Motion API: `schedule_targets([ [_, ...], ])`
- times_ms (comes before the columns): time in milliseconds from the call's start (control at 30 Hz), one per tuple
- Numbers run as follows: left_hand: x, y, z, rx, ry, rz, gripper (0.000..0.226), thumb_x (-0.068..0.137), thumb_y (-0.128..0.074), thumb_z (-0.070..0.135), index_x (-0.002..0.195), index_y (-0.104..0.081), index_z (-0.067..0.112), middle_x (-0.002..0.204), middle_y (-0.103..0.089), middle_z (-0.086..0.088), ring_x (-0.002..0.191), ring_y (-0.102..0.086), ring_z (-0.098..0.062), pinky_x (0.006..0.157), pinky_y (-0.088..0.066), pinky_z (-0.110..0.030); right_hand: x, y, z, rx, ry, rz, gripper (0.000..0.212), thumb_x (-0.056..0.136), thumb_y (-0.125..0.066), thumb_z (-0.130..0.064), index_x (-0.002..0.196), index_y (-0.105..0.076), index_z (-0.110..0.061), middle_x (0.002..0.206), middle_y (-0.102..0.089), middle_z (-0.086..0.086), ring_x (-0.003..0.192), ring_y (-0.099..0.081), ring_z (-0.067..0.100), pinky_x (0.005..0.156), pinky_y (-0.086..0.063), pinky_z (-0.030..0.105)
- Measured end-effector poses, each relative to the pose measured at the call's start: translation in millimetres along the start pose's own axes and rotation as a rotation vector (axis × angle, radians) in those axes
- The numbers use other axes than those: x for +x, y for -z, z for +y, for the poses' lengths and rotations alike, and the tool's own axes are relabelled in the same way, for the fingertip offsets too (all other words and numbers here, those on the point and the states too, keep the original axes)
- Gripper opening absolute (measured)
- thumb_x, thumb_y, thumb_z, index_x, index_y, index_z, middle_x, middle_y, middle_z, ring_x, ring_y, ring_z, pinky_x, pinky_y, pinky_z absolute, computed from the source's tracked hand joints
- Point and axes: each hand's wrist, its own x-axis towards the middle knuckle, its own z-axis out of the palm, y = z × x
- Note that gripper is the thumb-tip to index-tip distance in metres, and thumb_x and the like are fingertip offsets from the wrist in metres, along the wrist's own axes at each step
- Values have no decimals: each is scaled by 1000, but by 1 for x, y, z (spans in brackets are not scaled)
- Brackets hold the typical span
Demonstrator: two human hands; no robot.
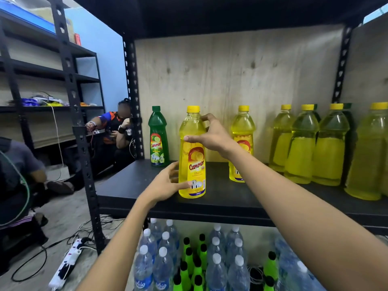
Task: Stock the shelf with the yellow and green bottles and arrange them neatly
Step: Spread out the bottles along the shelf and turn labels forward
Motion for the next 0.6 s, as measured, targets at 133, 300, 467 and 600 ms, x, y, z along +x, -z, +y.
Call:
schedule_targets([
  [133, -19, -34, 4, 21, -28, 323, 95, 64, -89, 39, 145, -39, 32, 127, -64, 8, 112, -63, -11, 99, -51, -37, -4, -10, -4, -130, 39, 102, 89, 60, -88, -51, 129, -44, -19, 130, -58, 9, 118, -57, 28, 95, -51, 39],
  [300, -20, -69, -4, 195, -56, 522, 111, 60, -85, 55, 150, -23, 32, 132, -58, 4, 122, -55, -20, 102, -46, -46, -10, -18, -11, -220, 76, 168, 91, 63, -85, -53, 132, -38, -17, 128, -52, 14, 118, -53, 33, 92, -45, 35],
  [467, -13, -58, -13, 192, -79, 428, 104, 62, -85, 54, 146, -27, 35, 126, -61, 8, 115, -60, -15, 99, -49, -44, -14, -22, -14, -327, 95, 222, 92, 65, -82, -58, 133, -36, -15, 126, -51, 15, 114, -55, 36, 89, -47, 39],
  [600, -12, -51, -14, 185, -103, 375, 101, 62, -85, 53, 145, -29, 35, 125, -62, 9, 112, -61, -13, 98, -51, -41, -16, -28, -15, -399, 113, 263, 92, 68, -79, -59, 134, -34, -13, 127, -51, 16, 111, -57, 39, 86, -48, 40],
])
